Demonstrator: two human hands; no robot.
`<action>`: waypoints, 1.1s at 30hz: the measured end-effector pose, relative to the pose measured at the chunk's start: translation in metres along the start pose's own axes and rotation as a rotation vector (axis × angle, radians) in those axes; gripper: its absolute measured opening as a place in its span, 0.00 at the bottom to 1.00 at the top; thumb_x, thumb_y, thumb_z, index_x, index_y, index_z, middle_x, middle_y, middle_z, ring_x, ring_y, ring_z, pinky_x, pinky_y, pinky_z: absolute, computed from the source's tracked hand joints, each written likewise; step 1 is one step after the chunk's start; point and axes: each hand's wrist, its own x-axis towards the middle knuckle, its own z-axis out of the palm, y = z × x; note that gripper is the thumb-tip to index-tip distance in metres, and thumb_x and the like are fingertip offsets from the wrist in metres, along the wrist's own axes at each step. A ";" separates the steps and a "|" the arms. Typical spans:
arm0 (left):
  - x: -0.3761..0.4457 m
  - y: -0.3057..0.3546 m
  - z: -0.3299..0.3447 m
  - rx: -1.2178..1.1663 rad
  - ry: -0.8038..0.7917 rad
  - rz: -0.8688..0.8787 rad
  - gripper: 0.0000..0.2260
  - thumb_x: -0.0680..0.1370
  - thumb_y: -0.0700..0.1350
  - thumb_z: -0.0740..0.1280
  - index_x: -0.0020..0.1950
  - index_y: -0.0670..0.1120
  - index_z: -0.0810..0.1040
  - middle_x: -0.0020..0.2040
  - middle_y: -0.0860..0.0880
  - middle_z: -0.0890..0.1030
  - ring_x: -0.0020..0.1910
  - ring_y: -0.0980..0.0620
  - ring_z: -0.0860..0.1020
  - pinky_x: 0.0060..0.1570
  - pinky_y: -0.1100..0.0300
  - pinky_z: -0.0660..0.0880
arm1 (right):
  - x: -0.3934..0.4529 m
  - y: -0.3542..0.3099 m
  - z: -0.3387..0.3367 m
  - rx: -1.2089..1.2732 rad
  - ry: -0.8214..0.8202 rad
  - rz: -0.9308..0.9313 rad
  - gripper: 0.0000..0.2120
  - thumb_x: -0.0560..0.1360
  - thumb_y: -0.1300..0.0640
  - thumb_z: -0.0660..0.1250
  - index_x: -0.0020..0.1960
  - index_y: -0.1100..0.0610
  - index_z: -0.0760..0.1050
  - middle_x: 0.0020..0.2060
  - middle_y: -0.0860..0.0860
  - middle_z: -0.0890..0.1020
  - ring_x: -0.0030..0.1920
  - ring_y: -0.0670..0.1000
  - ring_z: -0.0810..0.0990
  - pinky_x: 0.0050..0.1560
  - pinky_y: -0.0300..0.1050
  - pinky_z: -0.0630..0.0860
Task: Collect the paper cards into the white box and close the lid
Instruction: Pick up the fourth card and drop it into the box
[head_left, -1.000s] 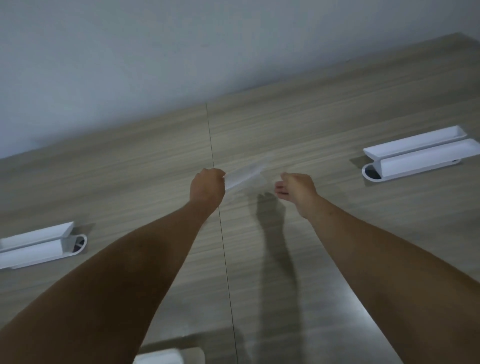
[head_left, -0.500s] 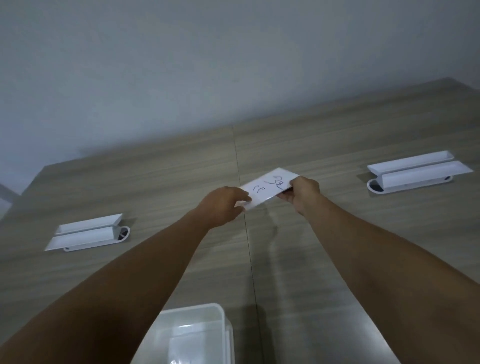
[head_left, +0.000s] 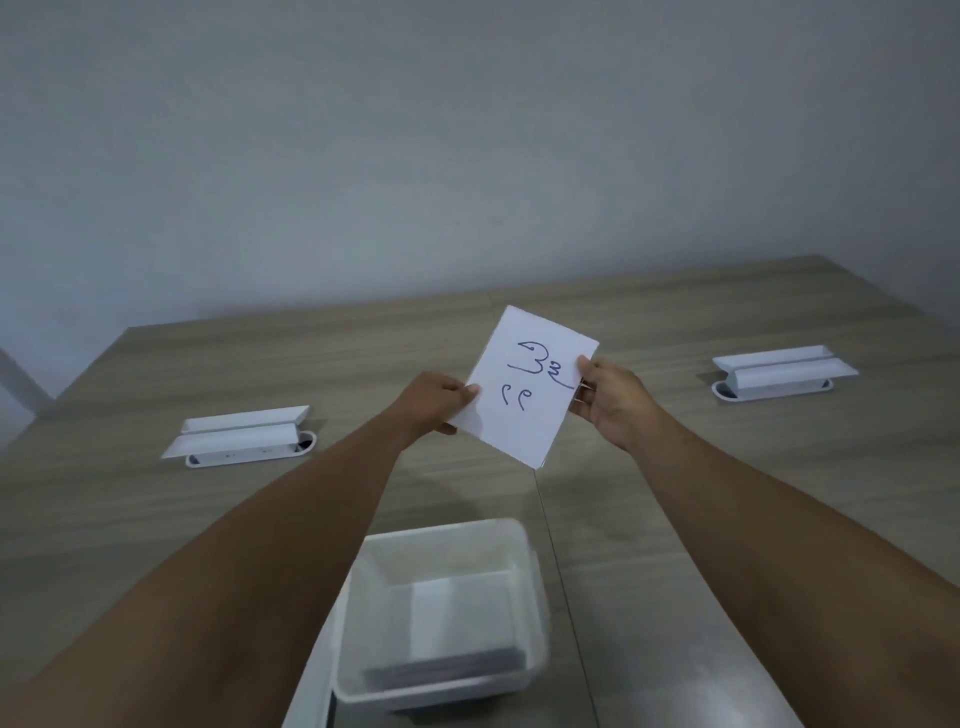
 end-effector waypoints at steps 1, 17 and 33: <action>-0.006 -0.004 -0.003 -0.034 -0.017 -0.012 0.16 0.78 0.50 0.67 0.53 0.37 0.82 0.51 0.40 0.81 0.47 0.44 0.80 0.51 0.48 0.81 | -0.007 0.002 0.004 0.033 -0.014 -0.006 0.09 0.81 0.57 0.59 0.56 0.59 0.76 0.50 0.56 0.82 0.44 0.54 0.81 0.43 0.49 0.80; -0.076 -0.040 -0.045 -0.173 0.092 -0.074 0.26 0.77 0.51 0.68 0.72 0.44 0.69 0.62 0.42 0.79 0.59 0.44 0.79 0.63 0.48 0.75 | -0.066 0.056 0.050 -0.263 -0.231 0.017 0.08 0.79 0.63 0.63 0.55 0.65 0.78 0.51 0.62 0.81 0.46 0.57 0.81 0.42 0.48 0.82; -0.130 -0.079 0.002 0.587 0.051 0.039 0.09 0.70 0.37 0.75 0.50 0.41 0.86 0.49 0.44 0.86 0.49 0.48 0.83 0.52 0.59 0.77 | -0.096 0.108 0.016 -1.276 -0.536 -0.252 0.11 0.76 0.59 0.67 0.55 0.62 0.83 0.56 0.54 0.84 0.57 0.52 0.81 0.56 0.43 0.74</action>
